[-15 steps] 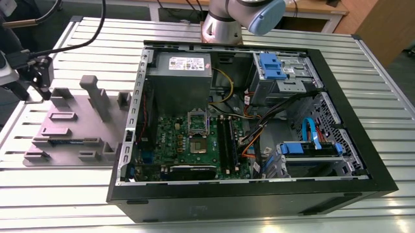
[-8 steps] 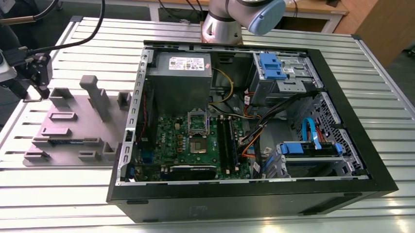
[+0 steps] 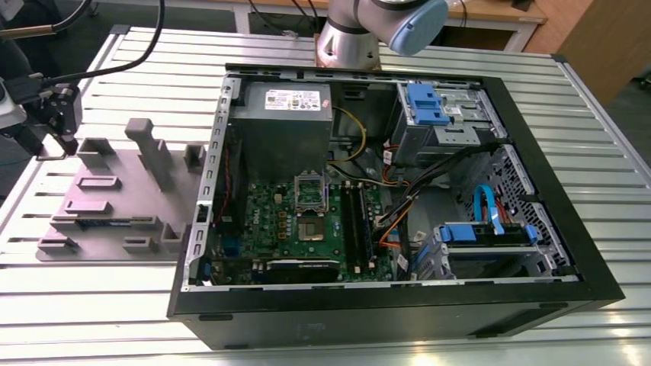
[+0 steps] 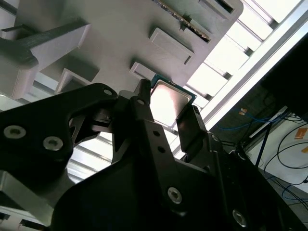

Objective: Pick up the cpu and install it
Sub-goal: 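Pick up the cpu and move it towards the insertion slot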

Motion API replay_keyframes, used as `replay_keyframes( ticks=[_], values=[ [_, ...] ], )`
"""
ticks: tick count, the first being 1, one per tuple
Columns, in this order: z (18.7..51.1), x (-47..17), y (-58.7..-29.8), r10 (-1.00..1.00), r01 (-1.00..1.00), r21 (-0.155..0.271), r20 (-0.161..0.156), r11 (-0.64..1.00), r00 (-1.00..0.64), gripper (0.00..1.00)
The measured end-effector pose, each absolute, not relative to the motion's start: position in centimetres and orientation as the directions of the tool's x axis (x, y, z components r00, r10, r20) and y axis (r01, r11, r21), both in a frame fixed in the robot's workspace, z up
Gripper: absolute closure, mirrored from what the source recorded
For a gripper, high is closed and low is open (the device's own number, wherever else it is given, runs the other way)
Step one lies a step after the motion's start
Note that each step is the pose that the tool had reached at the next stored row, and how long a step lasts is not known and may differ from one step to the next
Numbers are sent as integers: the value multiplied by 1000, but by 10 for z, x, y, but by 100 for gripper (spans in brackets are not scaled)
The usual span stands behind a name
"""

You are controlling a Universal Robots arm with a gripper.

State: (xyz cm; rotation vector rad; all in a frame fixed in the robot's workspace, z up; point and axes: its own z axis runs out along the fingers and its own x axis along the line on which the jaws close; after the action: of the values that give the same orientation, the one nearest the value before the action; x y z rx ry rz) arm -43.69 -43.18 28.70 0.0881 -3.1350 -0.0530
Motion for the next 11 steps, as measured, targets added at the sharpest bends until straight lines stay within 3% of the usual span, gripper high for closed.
replay_keyframes(
  ticks=[11],
  values=[
    [312,-437,-432,-56,-56,34,4,998,-998,53]
  ],
)
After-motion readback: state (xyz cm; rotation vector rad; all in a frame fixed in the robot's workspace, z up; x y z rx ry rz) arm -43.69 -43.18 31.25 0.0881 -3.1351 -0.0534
